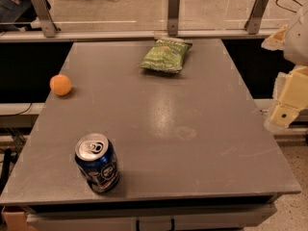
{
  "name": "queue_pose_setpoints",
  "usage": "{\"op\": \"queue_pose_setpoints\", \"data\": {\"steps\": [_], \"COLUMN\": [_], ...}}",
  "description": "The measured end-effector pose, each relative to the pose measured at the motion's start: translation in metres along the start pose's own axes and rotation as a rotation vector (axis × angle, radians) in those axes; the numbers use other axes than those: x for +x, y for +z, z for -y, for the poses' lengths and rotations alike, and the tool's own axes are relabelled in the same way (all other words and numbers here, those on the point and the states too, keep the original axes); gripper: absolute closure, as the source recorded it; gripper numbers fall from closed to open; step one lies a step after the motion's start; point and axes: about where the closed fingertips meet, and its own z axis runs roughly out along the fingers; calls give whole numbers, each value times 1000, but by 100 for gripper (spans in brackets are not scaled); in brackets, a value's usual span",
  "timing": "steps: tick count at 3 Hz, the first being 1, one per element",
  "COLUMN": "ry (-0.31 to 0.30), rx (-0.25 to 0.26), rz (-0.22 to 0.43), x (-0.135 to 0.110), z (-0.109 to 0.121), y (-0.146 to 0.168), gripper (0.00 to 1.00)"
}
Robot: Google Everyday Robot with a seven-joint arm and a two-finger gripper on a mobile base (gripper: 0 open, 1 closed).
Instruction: Knock pepsi can over
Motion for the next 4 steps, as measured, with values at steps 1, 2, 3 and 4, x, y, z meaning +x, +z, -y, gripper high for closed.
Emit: {"op": "queue_pose_setpoints", "data": {"steps": [1,2,3,4], "ry": [-40,-93,-131,-122], "rx": [-41,-122,-197,-275], "rz": [95,226,363,515], "x": [-27,-74,-114,-145], "z": [-21,-55,-85,-107], "y": [11,29,51,74], "gripper": [0,0,0,0]}}
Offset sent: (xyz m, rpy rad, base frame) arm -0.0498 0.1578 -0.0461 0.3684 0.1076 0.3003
